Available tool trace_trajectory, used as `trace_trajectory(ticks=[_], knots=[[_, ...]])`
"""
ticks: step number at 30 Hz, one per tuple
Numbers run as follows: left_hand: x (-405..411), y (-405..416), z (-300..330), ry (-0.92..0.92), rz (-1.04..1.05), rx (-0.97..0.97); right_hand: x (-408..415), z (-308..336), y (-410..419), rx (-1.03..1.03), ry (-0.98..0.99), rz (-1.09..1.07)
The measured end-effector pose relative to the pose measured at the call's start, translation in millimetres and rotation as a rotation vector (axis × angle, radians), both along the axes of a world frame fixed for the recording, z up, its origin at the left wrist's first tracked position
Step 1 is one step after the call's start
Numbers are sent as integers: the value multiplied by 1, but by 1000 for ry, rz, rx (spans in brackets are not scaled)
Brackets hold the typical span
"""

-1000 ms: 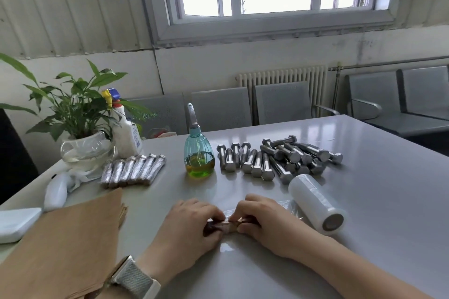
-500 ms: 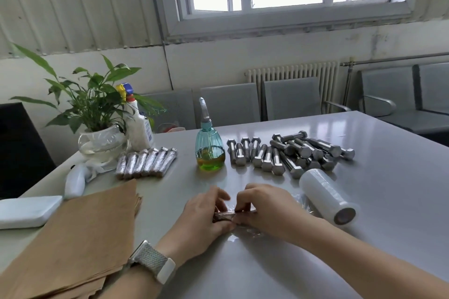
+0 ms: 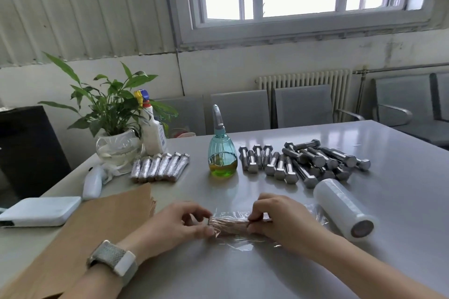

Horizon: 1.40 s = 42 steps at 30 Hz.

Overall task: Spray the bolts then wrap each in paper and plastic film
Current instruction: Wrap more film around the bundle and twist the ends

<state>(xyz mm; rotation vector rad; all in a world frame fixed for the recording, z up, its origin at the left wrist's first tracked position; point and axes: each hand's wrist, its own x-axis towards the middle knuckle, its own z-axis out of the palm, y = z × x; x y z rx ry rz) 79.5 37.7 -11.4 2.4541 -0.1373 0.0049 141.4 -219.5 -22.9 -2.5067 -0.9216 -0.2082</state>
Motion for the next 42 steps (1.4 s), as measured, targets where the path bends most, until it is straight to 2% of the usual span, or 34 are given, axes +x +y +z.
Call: trace_trajectory(ticks=[4, 8, 10, 14, 21, 27, 32, 38, 40, 42], knots=[[4, -12, -10, -65, -8, 115, 0, -1, 0, 28, 22, 5], [6, -19, -15, -136, -4, 439, -2, -1, 1, 84, 70, 28], [6, -20, -16, -148, 28, 301, -3, -1, 0, 117, 78, 33], [8, -28, -7, -187, 35, -219, -2, 2, -7, 172, 127, -2], [27, -84, 4, -291, -19, -705, -3, 5, -22, 176, 170, -84], [51, -147, 2, -249, -93, -754, -7, 1, -33, 161, 141, -94], [62, -152, -14, -239, 48, -775, -9, -1, -30, 210, 86, -76], [60, -152, -20, -190, 50, -704, -8, 21, -38, 39, 111, -42], [60, -152, -19, -196, 50, -670, -1, 41, -55, 90, 2, -141], [60, -152, -19, -191, 73, -648, 8, 56, -80, 101, -120, -339]])
